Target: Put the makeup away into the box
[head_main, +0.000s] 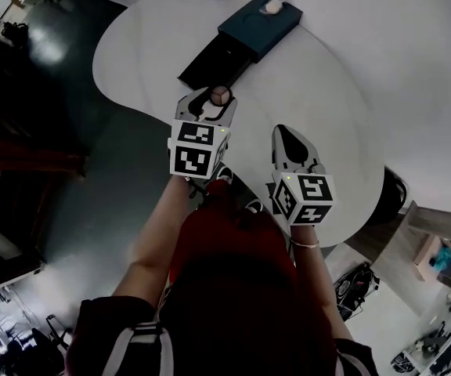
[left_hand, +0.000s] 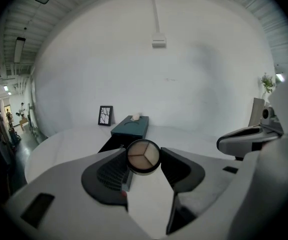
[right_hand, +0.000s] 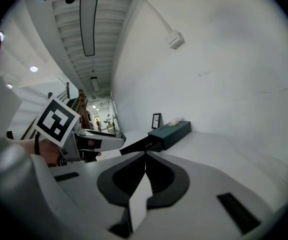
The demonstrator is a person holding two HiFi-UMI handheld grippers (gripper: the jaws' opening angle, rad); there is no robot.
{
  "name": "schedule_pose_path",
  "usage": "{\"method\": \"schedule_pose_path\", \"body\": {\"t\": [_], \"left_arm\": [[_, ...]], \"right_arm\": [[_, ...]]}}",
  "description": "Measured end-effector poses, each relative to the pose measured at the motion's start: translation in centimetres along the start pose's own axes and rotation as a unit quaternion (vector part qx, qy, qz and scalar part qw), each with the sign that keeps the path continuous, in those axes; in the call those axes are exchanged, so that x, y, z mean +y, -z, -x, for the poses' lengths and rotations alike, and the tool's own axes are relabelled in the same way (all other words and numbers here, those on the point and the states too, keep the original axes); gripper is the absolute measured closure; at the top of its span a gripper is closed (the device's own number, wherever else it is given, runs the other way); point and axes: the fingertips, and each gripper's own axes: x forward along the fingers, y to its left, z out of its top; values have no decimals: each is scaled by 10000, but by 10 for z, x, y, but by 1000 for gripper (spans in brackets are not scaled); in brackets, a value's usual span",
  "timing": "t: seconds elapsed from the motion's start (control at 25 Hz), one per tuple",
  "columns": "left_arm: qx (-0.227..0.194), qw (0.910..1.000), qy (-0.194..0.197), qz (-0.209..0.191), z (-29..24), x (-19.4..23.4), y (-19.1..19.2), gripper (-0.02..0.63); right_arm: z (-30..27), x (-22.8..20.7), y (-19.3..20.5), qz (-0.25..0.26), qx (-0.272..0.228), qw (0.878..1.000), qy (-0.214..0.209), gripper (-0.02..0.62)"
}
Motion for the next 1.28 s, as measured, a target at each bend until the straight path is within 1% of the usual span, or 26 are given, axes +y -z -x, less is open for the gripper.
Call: {"method": "schedule_pose_path", "body": {"t": [0.12, 0.24, 0.44, 0.6, 0.8, 1.08, 1.28], "left_arm": [[54, 10000, -42, 26, -3, 22, 3, 373], [171, 9999, 11, -3, -11, 40, 8, 373], [309, 9991, 240, -155, -38, 68, 8, 373], [473, 9970, 487, -365, -62, 80, 10, 373], [623, 9931, 821, -556, -87, 84, 10, 373], [841, 9847, 1227, -911, -114, 74, 15, 373], [989, 9780, 1530, -1020, -127, 65, 18, 373]], "right_arm": [[-21, 16, -2, 58, 70, 9999, -102, 580], [-40, 26, -3, 58, 146, 9998, -93, 580], [-74, 30, -9, 0, 189, 9997, 126, 580], [-97, 27, -11, -98, 227, 9991, 349, 580], [-117, 22, -11, -222, 280, 9975, 606, 580], [-131, 10, -7, -373, 358, 9946, 897, 580], [-135, 3, -5, -443, 397, 9927, 1052, 580]]}}
